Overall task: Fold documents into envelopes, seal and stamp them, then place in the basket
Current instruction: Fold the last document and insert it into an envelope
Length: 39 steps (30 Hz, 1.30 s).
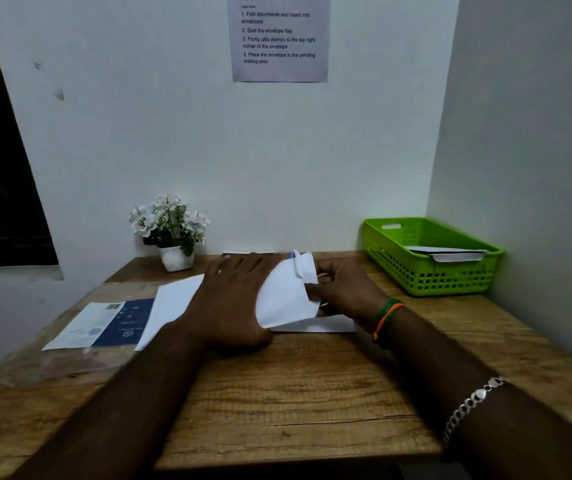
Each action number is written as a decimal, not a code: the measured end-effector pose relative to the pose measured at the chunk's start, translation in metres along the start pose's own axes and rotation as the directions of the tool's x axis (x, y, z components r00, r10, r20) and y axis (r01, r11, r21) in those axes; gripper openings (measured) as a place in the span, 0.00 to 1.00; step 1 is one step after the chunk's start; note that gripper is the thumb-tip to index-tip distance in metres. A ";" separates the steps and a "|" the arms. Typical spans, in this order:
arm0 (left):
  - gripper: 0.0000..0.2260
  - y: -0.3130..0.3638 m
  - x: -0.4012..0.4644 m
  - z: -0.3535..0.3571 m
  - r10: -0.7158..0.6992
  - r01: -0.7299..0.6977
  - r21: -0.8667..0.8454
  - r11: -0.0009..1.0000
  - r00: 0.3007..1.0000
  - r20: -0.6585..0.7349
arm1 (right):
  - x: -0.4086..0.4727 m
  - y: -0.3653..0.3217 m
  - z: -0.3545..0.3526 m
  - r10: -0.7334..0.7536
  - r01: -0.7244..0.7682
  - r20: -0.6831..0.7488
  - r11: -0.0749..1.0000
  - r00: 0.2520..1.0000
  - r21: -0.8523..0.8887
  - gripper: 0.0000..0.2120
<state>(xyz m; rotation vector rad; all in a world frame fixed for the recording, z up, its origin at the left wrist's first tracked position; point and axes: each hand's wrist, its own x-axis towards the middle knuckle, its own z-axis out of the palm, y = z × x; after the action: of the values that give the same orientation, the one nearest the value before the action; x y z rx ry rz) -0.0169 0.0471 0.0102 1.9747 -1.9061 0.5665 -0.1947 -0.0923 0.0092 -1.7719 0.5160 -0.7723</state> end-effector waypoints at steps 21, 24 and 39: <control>0.50 -0.032 -0.008 0.004 -0.061 0.056 -0.211 0.976 0.998 -0.016 | -0.005 -0.004 -0.034 0.151 0.011 0.143 0.650 0.978 -0.760 0.23; 0.50 -0.032 -0.008 0.003 -0.053 0.046 -0.214 0.976 0.998 -0.026 | -0.005 -0.008 -0.034 0.162 -0.004 0.126 0.629 0.979 -0.777 0.23; 0.54 -0.039 -0.008 0.009 -0.143 0.137 -0.231 0.963 0.990 -0.006 | -0.006 -0.033 -0.081 -0.038 0.049 -0.507 0.999 0.861 0.007 0.07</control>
<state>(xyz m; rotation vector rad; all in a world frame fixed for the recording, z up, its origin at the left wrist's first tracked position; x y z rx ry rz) 0.0220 0.0513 -0.0001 1.9234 -1.7153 0.3114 -0.2584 -0.1314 0.0554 -1.5556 0.8141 -1.2866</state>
